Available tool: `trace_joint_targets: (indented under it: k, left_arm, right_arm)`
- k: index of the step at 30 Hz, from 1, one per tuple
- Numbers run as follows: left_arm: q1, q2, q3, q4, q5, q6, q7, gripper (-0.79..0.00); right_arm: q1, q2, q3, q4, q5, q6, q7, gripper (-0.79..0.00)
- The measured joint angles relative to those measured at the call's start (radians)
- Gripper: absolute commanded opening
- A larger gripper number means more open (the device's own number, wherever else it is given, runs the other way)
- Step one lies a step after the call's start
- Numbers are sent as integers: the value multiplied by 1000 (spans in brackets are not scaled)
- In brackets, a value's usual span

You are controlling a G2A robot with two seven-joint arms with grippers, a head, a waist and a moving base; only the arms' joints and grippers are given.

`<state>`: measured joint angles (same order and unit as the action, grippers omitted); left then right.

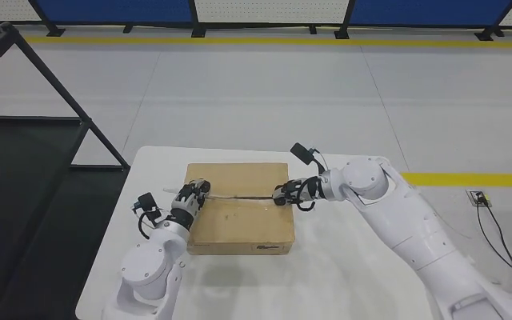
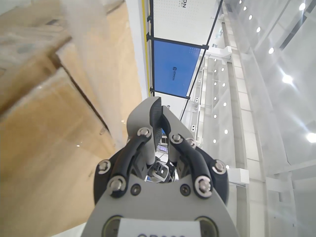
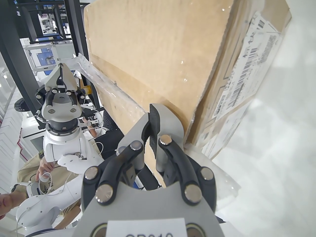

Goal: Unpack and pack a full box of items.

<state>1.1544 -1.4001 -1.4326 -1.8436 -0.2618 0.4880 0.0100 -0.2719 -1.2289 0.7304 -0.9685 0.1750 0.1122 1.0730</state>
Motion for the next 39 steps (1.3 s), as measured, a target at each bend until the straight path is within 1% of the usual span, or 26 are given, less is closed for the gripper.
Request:
trace_joint_targets:
  k: [9,12,18,32,39]
  left_arm:
    - [39,5,-56,-13,-47,12,-18,-785]
    - [41,7,-69,-12,-50,13,-19,-785]
    - [57,11,-84,-32,-67,39,-37,-785]
    - [100,18,-116,-37,-85,32,-45,-785]
    - [108,19,-117,-32,-99,23,-39,-785]
  right_arm:
    - [12,-12,0,19,-7,0,10,-785]
    - [15,-16,0,27,-7,-3,13,-785]
    - [20,-23,1,38,-10,-6,16,-785]
    - [24,-37,4,45,-16,4,22,-785]
    - [46,-64,-31,58,-17,18,36,-785]
